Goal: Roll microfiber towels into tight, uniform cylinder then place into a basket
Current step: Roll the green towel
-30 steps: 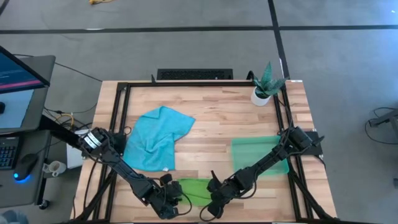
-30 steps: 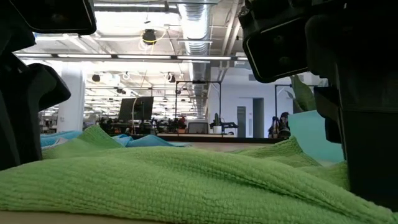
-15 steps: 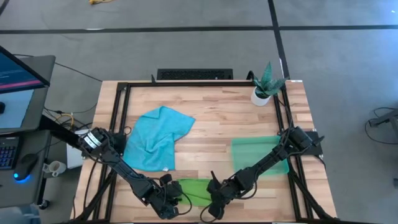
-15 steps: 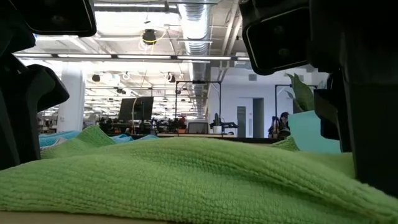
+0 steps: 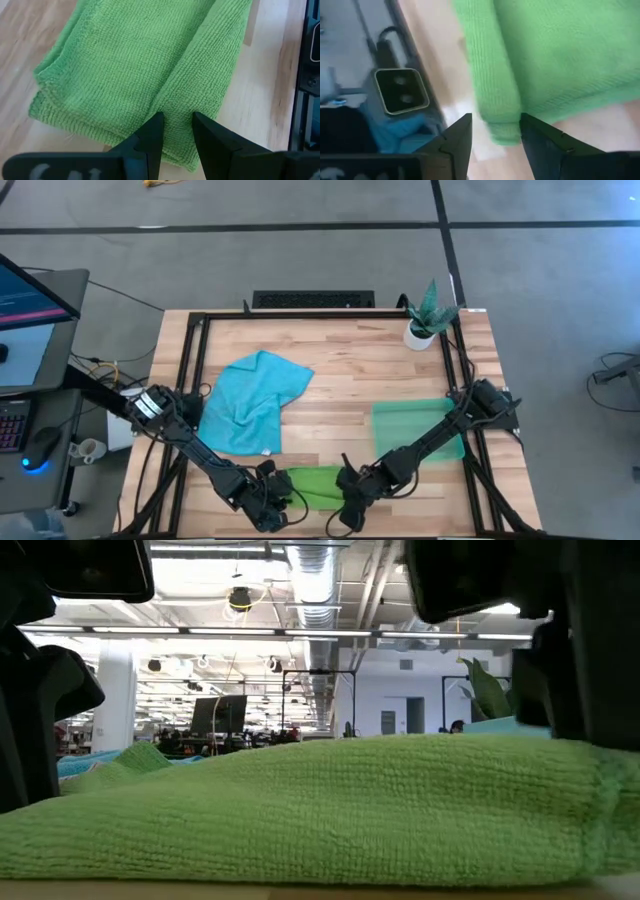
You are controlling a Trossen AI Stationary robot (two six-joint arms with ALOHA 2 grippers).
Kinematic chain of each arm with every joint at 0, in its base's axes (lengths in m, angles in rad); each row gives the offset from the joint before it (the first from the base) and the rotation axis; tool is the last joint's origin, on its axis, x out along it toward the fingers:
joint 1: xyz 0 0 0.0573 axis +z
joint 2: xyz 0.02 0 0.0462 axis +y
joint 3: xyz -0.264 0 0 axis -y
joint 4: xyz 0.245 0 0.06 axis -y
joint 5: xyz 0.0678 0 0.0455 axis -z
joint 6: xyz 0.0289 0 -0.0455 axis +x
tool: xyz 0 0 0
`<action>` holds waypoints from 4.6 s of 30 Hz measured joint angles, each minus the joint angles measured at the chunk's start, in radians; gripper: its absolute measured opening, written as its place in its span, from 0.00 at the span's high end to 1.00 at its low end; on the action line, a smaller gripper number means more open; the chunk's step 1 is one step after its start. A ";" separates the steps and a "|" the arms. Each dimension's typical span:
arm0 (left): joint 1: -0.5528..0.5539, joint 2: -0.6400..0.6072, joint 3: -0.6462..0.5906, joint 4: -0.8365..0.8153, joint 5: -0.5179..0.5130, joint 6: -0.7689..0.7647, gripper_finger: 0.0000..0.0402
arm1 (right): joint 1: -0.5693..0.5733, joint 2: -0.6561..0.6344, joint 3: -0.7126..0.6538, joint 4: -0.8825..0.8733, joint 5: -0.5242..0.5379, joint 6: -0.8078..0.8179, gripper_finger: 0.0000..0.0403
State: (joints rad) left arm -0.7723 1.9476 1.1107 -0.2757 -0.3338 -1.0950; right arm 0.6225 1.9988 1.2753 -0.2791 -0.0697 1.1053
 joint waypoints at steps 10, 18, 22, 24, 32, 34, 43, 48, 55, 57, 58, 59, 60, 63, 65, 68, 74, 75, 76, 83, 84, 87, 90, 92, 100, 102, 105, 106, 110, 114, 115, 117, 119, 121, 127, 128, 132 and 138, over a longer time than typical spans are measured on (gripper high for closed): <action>0.000 0.001 -0.001 -0.001 -0.001 -0.001 0.74 | 0.057 -0.068 -0.001 0.145 0.131 -0.131 0.55; 0.000 0.001 -0.001 0.002 -0.004 -0.028 0.74 | 0.064 -0.046 0.000 0.234 0.176 -0.180 0.55; 0.000 0.001 -0.001 0.004 -0.012 -0.059 0.74 | 0.061 -0.046 0.001 0.245 0.179 -0.180 0.55; 0.001 0.001 -0.001 0.004 -0.014 -0.070 0.74 | 0.061 -0.025 0.002 0.256 0.179 -0.169 0.55; 0.010 0.001 0.002 0.004 -0.015 -0.081 0.74 | 0.050 0.023 -0.004 0.248 0.202 -0.134 0.55; 0.010 0.001 0.002 0.007 -0.012 -0.083 0.74 | 0.050 0.018 0.002 0.243 0.204 -0.135 0.55; 0.011 0.001 0.002 0.005 -0.016 -0.089 0.74 | 0.041 0.019 0.000 0.178 0.203 -0.135 0.55; 0.011 0.001 0.002 0.005 -0.019 -0.089 0.74 | 0.030 0.019 0.001 0.129 0.209 -0.111 0.55; 0.011 0.001 0.003 0.005 -0.019 -0.088 0.74 | 0.014 0.016 0.001 0.106 0.190 -0.129 0.55; 0.011 0.001 0.003 0.005 -0.019 -0.088 0.74 | 0.009 -0.006 -0.001 0.103 0.176 -0.152 0.55; 0.011 0.001 0.003 0.005 -0.019 -0.088 0.74 | 0.009 -0.019 0.003 0.109 0.177 -0.164 0.55; 0.011 0.001 0.003 0.005 -0.019 -0.088 0.74 | 0.009 -0.030 0.012 0.115 0.180 -0.179 0.55; 0.011 0.001 0.003 0.005 -0.019 -0.088 0.74 | 0.014 -0.038 0.021 0.122 0.184 -0.199 0.55; 0.011 0.001 0.003 0.004 -0.019 -0.088 0.74 | 0.034 -0.040 0.036 0.166 0.186 -0.267 0.55; 0.011 0.001 0.003 0.004 -0.019 -0.089 0.74 | 0.047 -0.033 0.037 0.206 0.183 -0.290 0.55; 0.011 0.001 0.003 0.002 -0.019 -0.096 0.74 | 0.062 -0.006 0.039 0.217 0.178 -0.286 0.55; 0.011 0.001 0.003 0.003 -0.016 -0.101 0.74 | 0.062 0.021 0.038 0.193 0.176 -0.242 0.55; 0.011 0.001 0.003 0.003 -0.015 -0.102 0.74 | 0.057 0.023 0.038 0.182 0.186 -0.241 0.55; 0.011 0.001 0.003 0.003 -0.014 -0.103 0.74 | 0.054 0.026 0.038 0.178 0.195 -0.242 0.55; 0.011 0.001 0.003 0.003 -0.011 -0.105 0.74 | 0.043 0.070 0.037 0.177 0.150 -0.220 0.55; 0.011 0.001 0.003 0.003 -0.012 -0.105 0.74 | 0.043 0.082 0.036 0.182 0.141 -0.211 0.55; 0.011 0.001 0.003 0.003 -0.010 -0.103 0.74 | 0.043 0.100 0.038 0.169 0.135 -0.180 0.55; 0.011 0.001 0.003 0.003 -0.010 -0.103 0.74 | 0.039 0.101 0.039 0.133 0.168 -0.157 0.55; 0.011 0.001 0.003 0.003 -0.009 -0.103 0.74 | 0.036 0.099 0.039 0.129 0.188 -0.155 0.55; 0.011 0.001 0.003 0.001 -0.009 -0.103 0.74 | 0.036 0.083 0.038 0.132 0.201 -0.137 0.55; 0.011 0.001 0.003 0.000 -0.008 -0.103 0.74 | 0.036 0.083 0.038 0.132 0.201 -0.136 0.55; 0.011 0.001 0.003 0.000 -0.008 -0.103 0.74 | 0.031 0.083 0.038 0.133 0.202 -0.136 0.55; 0.011 0.001 0.003 0.000 -0.008 -0.103 0.74 | 0.030 0.081 0.038 0.130 0.202 -0.136 0.55; 0.011 0.001 0.003 -0.001 -0.007 -0.103 0.74 | 0.026 0.059 0.039 0.126 0.204 -0.137 0.55; 0.011 0.001 0.003 -0.003 -0.007 -0.103 0.74 | 0.023 0.039 0.039 0.093 0.229 -0.142 0.55; 0.011 0.001 0.002 -0.003 -0.006 -0.103 0.74 | 0.023 0.039 0.039 0.078 0.232 -0.143 0.55; 0.011 0.001 0.003 -0.003 -0.003 -0.103 0.74 | 0.021 0.042 0.038 0.049 0.232 -0.140 0.55; 0.011 0.001 0.002 -0.003 -0.003 -0.103 0.74 | 0.017 0.057 0.039 0.048 0.230 -0.122 0.55; 0.011 0.001 0.002 -0.003 -0.003 -0.103 0.74 | 0.016 0.070 0.037 0.036 0.230 -0.113 0.55; 0.011 0.001 0.002 -0.003 -0.002 -0.094 0.74 | 0.010 0.067 0.038 0.011 0.253 -0.109 0.55; 0.011 0.001 0.003 -0.003 -0.002 -0.089 0.74 | 0.008 0.067 0.039 0.005 0.254 -0.104 0.55; 0.010 0.001 0.002 -0.003 0.001 -0.068 0.74 | 0.002 0.066 0.034 -0.003 0.254 -0.091 0.55; 0.010 0.001 0.002 -0.003 0.009 -0.050 0.74 | 0.003 0.066 0.032 -0.001 0.255 -0.084 0.55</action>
State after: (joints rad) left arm -0.7620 1.9488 1.1130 -0.2783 -0.3252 -1.1446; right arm 0.6254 2.0651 1.3077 -0.2802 0.1852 1.0214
